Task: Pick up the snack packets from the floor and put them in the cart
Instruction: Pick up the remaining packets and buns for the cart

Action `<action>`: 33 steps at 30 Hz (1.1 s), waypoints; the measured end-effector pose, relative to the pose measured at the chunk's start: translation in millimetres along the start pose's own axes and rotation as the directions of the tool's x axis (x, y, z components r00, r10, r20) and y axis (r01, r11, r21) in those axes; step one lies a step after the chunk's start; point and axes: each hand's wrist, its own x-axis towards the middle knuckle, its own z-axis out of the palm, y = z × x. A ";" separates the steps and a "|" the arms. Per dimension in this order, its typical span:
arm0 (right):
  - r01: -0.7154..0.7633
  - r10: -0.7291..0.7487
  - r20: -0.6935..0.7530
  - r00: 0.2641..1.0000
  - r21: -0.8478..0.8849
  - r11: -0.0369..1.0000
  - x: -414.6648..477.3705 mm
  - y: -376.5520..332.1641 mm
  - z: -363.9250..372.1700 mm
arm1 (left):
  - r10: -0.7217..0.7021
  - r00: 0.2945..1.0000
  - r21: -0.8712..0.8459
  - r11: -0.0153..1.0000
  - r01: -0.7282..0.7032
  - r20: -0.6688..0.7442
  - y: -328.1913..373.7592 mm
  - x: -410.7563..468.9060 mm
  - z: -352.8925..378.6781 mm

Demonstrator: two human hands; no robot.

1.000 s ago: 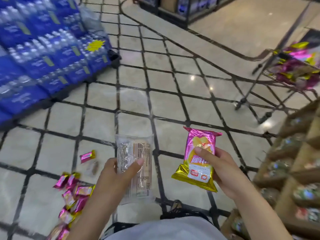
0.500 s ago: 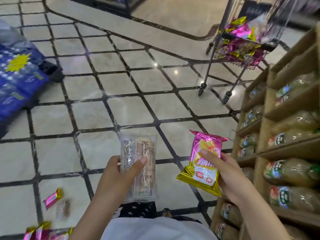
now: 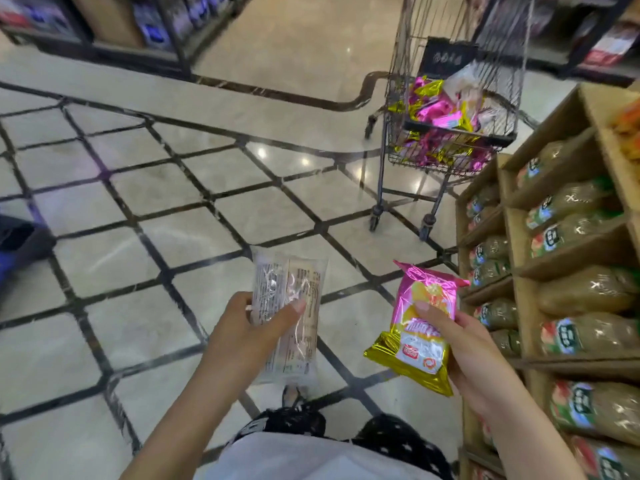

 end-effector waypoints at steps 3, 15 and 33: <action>-0.010 0.011 -0.038 0.999 0.051 0.999 23.5 -20.3 -0.5 | 0.036 0.999 0.046 0.998 -0.038 0.040 39.6 40.5 5.9; 0.024 0.013 -0.170 0.985 0.215 0.976 179.5 -143.0 -106.3 | 0.089 0.976 -0.008 0.996 -0.089 0.197 185.8 187.2 164.6; -0.012 0.035 -0.277 0.960 0.084 0.996 438.7 -334.5 -161.2 | 0.042 0.968 0.132 0.988 -0.077 0.247 367.7 424.6 289.6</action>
